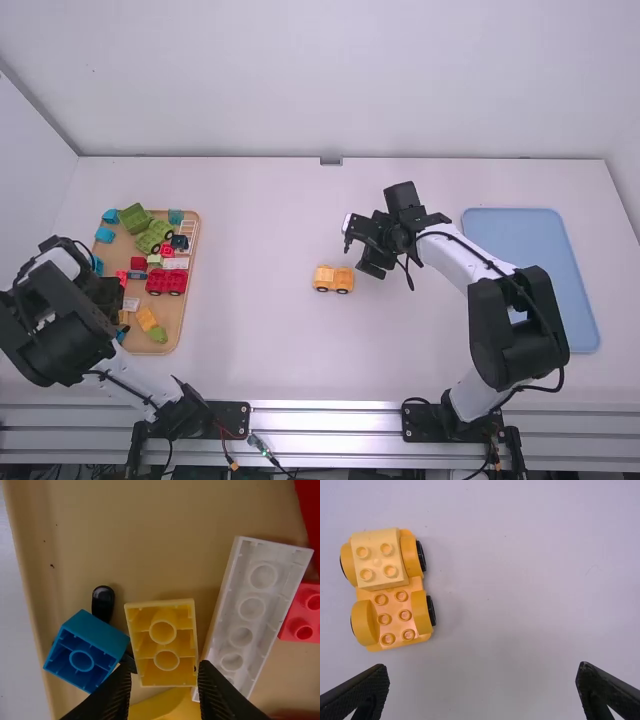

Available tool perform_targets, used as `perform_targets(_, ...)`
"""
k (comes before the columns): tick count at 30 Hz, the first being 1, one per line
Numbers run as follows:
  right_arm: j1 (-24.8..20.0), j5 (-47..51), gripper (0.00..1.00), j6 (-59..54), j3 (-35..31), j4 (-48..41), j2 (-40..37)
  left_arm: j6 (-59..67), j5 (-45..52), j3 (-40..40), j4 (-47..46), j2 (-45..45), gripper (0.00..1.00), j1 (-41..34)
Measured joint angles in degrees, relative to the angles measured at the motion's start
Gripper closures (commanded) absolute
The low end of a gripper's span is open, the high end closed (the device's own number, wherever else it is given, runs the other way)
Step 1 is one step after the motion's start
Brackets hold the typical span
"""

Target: Assemble lego blocks to make yellow taxi

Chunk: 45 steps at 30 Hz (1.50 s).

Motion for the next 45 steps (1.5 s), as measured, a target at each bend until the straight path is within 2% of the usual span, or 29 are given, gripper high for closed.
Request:
perform_targets(10, 0.0, -0.02, 0.01, -0.04, 0.0, -0.04, 0.0, -0.02, -0.02, -2.27, 3.04, 0.0, 0.62, -0.02)
perform_targets(21, 0.0, 0.0, 0.01, -0.07, 0.0, -0.17, 0.0, 0.04, -0.57, -3.15, 4.98, 0.0, 0.71, 0.0)
perform_targets(26, 0.0, 0.0, 0.01, -0.04, 0.0, -0.22, 0.0, 0.2, -0.9, -4.46, 8.04, -0.61, 0.66, -0.02)
perform_targets(29, 0.0, 0.0, 0.01, -0.17, 0.0, -0.15, 0.0, 0.26, -1.01, -7.39, 12.81, -1.03, 0.53, 0.0)
perform_targets(32, 0.0, 0.0, 0.01, -0.11, 0.0, -0.17, 0.0, 0.17, -1.07, -8.85, 14.05, -1.2, 0.5, 0.0)
perform_targets(36, 0.0, -0.02, 0.01, -0.22, 0.0, -0.17, 0.0, 0.87, -0.96, -9.03, 15.1, -1.2, 0.57, 0.0)
perform_targets(37, 0.0, 0.0, 0.01, 0.02, 0.0, -0.13, 0.0, 1.49, -0.76, -9.05, 15.54, -1.18, 0.63, 0.0)
perform_targets(39, 0.0, -0.02, 0.01, -0.04, 0.0, -0.17, 0.0, 1.73, -0.81, -9.05, 15.63, -1.18, 0.68, -0.02)
perform_targets(42, 0.0, -0.02, 0.01, -0.11, 0.0, -0.15, 0.0, 2.23, -0.81, -8.98, 15.17, -1.18, 0.66, 0.0)
perform_targets(45, 0.0, 0.0, 0.01, -0.15, 0.0, -0.15, 0.0, 3.32, -0.81, -8.52, 13.14, -1.18, 0.58, 0.0)
